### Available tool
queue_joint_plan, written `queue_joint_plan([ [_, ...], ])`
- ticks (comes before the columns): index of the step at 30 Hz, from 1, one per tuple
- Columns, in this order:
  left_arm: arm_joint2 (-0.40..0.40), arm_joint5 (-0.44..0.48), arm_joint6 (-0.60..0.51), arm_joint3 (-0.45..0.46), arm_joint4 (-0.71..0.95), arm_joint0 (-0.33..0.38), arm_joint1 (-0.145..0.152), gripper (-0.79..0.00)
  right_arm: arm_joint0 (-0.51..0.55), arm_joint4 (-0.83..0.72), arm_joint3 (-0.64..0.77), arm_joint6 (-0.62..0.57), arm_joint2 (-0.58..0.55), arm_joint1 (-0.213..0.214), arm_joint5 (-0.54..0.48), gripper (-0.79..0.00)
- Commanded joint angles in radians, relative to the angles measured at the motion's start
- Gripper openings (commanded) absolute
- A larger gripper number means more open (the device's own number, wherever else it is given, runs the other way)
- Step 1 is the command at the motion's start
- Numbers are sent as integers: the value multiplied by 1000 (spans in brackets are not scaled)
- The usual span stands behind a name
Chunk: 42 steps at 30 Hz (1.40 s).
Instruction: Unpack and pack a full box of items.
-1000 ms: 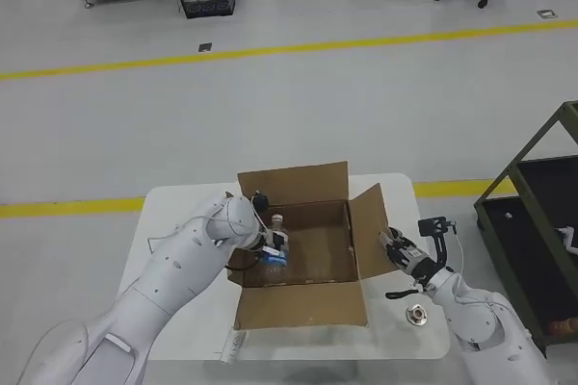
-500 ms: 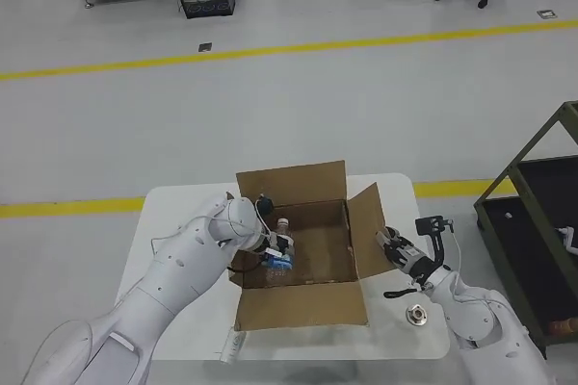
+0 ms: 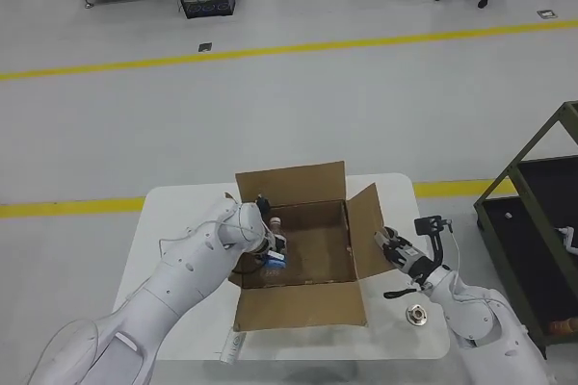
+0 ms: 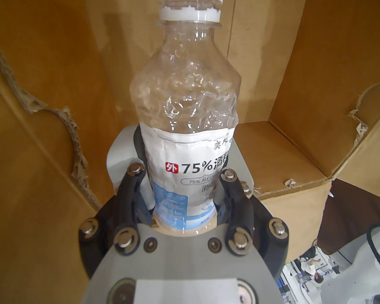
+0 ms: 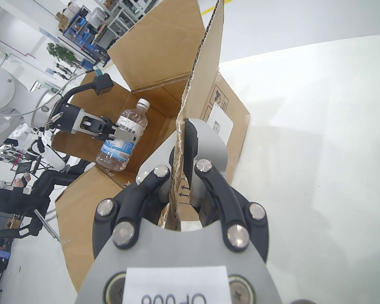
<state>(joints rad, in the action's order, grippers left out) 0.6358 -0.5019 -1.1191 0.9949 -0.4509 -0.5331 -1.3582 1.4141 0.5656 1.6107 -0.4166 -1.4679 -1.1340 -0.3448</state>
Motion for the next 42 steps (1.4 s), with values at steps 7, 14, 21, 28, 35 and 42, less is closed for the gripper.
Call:
queue_joint_plan([
  [7, -40, -25, -10, -71, -18, 26, -32, -785, -2, -5, 0, -1, 4, 1, -2, -785],
  [14, -52, -14, 1, -143, -15, 47, -57, -416, -6, -13, 2, -1, 5, 2, -2, -785],
  [21, -51, -2, 13, -195, -8, 58, -75, 0, -11, -19, 24, -7, -1, 4, -3, -785],
  [28, -43, 12, 22, -236, -2, 70, -87, 0, -21, -20, 49, -14, 4, 5, -2, -785],
  [35, -4, 84, 37, -213, 29, 69, -84, 0, -29, -17, 40, -16, 9, 6, 5, -785],
  [42, 68, 177, 32, -100, 26, 41, -47, 0, -57, 6, -28, -32, 12, 9, -13, -785],
])
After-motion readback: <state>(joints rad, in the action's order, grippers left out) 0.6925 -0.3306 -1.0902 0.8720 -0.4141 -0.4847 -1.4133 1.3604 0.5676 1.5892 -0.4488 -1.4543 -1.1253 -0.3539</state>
